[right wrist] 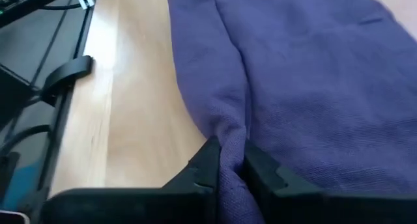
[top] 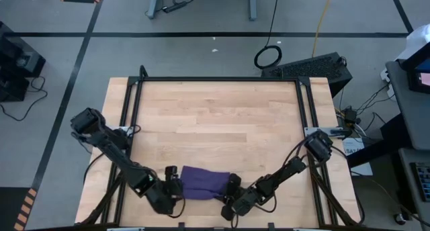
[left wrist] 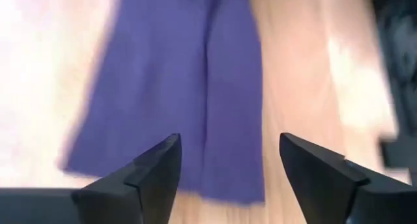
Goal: Roll towel
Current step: Roll the purple towel
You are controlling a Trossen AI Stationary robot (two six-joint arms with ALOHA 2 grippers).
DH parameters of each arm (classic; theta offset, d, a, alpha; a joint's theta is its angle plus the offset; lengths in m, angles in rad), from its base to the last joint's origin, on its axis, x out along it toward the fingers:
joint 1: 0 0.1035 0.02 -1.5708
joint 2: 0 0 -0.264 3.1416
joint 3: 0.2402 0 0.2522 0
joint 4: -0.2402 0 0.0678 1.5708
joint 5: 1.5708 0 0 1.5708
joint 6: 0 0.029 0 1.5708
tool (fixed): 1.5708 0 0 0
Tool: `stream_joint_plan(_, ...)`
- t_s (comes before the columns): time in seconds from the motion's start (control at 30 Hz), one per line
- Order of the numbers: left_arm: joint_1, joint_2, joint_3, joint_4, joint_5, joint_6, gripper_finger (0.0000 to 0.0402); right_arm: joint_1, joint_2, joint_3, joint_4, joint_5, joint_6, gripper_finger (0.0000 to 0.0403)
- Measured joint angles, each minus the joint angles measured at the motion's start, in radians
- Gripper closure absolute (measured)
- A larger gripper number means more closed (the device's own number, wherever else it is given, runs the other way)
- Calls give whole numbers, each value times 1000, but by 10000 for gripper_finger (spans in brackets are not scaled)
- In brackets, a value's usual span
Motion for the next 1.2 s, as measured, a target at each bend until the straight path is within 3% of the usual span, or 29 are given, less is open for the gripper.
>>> stream_joint_plan(0.1,-45,-14,0,78,-122,48,133,-8,-14,-1,-5,-38,28,371)
stream_joint_plan(0.33,-114,86,0,214,-246,141,132,-16,-24,-1,12,-65,122,374)
stream_joint_plan(0.6,-129,182,0,234,-275,114,142,-16,-27,0,26,-79,223,370)
stream_joint_plan(0.83,-124,213,0,242,-294,159,208,-22,-27,0,63,-123,271,370)
stream_joint_plan(1.0,-94,213,0,222,-295,165,277,-23,-27,0,66,-165,283,369)
stream_joint_plan(1.2,-58,213,0,223,-141,240,369,-23,-27,1,66,-169,270,369)
